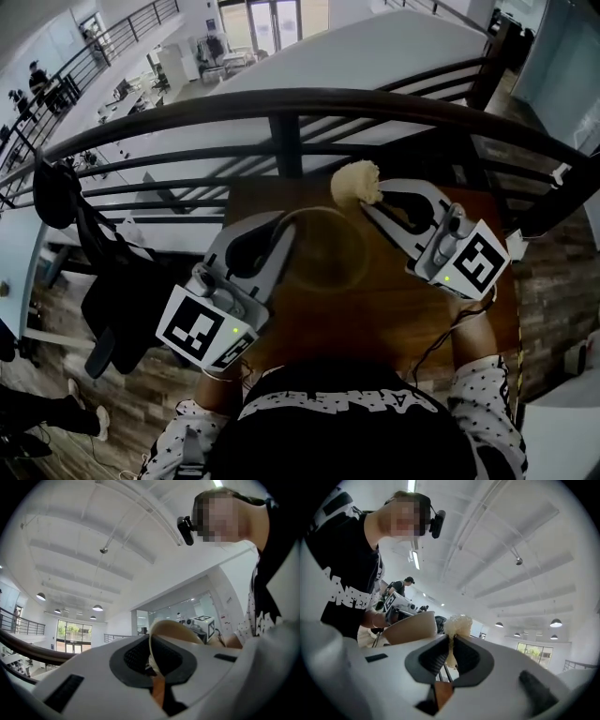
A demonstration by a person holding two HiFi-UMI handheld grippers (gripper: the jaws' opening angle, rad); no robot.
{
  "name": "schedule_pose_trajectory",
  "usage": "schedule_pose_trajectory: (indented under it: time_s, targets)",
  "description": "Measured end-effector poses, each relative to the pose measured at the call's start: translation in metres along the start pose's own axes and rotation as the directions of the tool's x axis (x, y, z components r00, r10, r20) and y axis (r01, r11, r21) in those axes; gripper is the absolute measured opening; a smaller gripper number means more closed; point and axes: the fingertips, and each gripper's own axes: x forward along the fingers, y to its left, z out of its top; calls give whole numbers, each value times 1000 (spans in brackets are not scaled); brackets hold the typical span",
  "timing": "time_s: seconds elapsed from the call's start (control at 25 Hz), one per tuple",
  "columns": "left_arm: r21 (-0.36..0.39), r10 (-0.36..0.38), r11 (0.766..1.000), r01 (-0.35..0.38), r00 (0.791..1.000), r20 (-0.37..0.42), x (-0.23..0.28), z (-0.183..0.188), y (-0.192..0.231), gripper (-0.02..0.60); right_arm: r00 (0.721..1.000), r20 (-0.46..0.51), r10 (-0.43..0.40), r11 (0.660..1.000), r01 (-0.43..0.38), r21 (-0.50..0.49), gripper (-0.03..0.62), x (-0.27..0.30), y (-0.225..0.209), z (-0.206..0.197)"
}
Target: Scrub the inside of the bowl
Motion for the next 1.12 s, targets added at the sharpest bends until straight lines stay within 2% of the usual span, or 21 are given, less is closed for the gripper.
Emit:
schedule_pose_trajectory:
  time_s: [0.2, 0.48, 0.68, 0.84, 1.12]
  targets:
    - [-7, -85, 996, 84, 996, -17, 3, 0, -15, 21, 990, 12, 142, 989, -141, -36, 44, 11, 16, 21]
    - [12, -115, 993, 116, 991, -72, 4, -13, -16, 21, 959, -49, 278, 954, -282, -103, 43, 11, 34, 18]
    - [34, -158, 986, 162, 983, -89, 2, -14, -20, 21, 929, -48, 368, 922, -371, -113, 43, 7, 43, 18]
    - [24, -168, 985, 170, 983, -78, 0, -11, -18, 21, 918, -40, 395, 911, -397, -109, 43, 5, 47, 21]
    - [25, -156, 987, 158, 985, -75, 0, -10, -9, 21, 923, -32, 384, 917, -385, -105, 43, 7, 45, 17]
